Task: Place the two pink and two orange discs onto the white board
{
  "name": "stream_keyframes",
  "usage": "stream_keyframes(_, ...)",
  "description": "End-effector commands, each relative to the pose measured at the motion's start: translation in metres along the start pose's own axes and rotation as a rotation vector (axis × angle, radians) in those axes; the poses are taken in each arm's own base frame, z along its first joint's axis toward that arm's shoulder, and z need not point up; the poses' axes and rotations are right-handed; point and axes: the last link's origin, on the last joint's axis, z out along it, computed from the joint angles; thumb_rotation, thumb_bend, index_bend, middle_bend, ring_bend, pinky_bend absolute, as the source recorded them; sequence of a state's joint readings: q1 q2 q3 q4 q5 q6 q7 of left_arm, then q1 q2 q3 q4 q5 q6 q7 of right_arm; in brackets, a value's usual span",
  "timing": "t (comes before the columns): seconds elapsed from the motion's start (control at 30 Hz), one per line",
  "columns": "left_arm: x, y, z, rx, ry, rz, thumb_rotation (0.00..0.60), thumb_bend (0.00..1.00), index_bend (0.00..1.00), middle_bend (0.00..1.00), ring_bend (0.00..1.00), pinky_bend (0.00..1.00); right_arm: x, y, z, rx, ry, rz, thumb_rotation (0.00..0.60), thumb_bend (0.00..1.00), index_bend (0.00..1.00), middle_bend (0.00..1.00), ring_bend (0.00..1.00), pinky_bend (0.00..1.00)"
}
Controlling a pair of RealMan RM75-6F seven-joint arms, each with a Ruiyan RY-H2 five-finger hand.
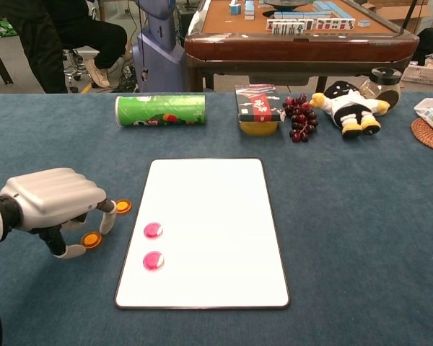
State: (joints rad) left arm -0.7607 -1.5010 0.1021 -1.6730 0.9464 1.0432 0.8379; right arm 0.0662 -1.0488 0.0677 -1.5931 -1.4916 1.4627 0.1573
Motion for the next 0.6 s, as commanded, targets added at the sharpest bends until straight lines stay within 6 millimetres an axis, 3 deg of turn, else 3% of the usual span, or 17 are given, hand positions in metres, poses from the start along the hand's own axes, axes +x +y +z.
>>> stream_keyframes(0.03,-0.0013,-0.0007,0.0003,0.004,-0.003,0.001,0.6,0.32,0.53,1.0,1.0,1.0,-0.0001,0.0,0.0001,0.0,0.0,0.0,0.6,0.0,0.22,0.28,0.22,0.41)
stream_keyframes(0.6,-0.0036,-0.0067,0.0004,0.021,-0.004,-0.002,0.6,0.32,0.57,1.0,1.0,1.0,-0.0014,-0.0012,0.0005,0.002,-0.005,-0.004,0.6,0.0,0.22,0.28,0.22,0.41)
